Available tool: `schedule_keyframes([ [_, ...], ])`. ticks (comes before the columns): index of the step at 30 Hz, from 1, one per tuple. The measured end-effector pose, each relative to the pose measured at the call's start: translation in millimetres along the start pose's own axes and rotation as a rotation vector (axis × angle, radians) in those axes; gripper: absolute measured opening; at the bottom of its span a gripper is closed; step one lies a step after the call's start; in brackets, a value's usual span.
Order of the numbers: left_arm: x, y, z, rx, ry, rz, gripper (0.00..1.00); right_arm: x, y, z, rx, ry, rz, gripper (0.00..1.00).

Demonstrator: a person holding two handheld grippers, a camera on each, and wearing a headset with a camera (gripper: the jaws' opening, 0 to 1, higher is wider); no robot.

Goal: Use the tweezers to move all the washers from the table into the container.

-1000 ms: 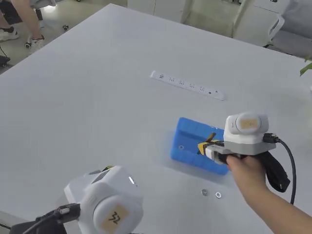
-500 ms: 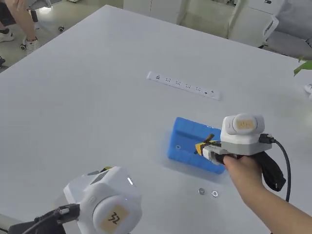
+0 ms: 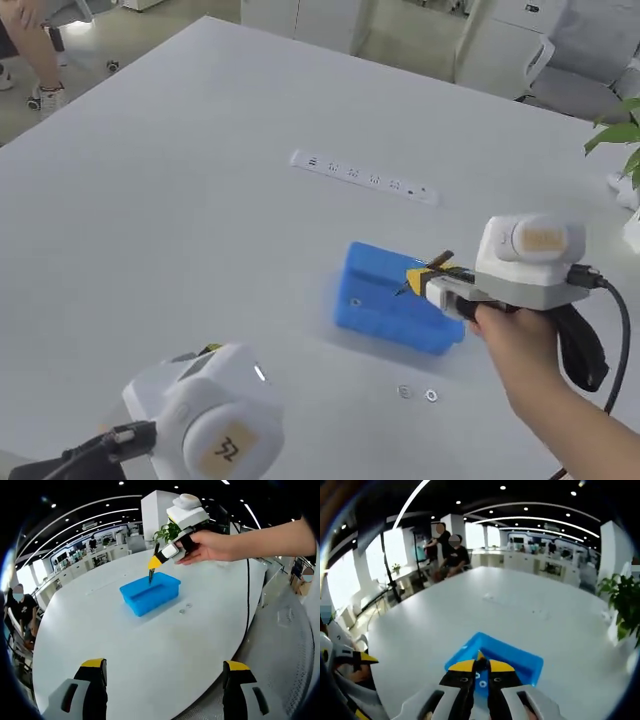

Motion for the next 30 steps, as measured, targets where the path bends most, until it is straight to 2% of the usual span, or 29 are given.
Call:
schedule_keyframes([
  [3,0.3,0.6,-0.4,-0.003,0.000,-0.003,0.99,16.2,-2.1,9.9,0.003,0.024,-0.009,0.05],
  [7,0.0,0.5,0.1,-0.005,0.000,-0.001,0.99,35.4,-19.7,19.5,0.057,0.033,0.023,0.05],
  [11,-0.6,0.8,0.0,-0.003,-0.003,-0.001,0.99,42.3,-39.5,15.6,0.040,0.036,0.065,0.04],
  [19,-1.5,1.0,-1.8,-0.012,-0.010,0.004,0.99,41.3,-63.5,16.9,0.027,0.038,0.127,0.05],
  [24,-1.2,0.7,-1.9,-0.015,-0.008,0.009,0.99,34.9,-76.8,18.8,0.052,0.040,0.177,0.05],
  [26,-1.3,0.3,-1.5,-0.012,-0.006,0.010,0.99,33.1,-81.4,19.1,0.099,0.031,0.205,0.05],
  [30,-2.2,-1.3,-0.9,-0.013,-0.005,0.018,0.99,29.7,-85.7,19.3,0.115,0.037,0.218,0.05],
])
Point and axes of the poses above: the centre of the closed fingertips' face, and the gripper's own axes: x roughly backward along the fingers, z roughly to its left, y roughly out of its top, the point moved 10 cm from there along x, roughly backward along the fingers, and after that the axes turned 6 degrees about -z, right-handed, at the moved point
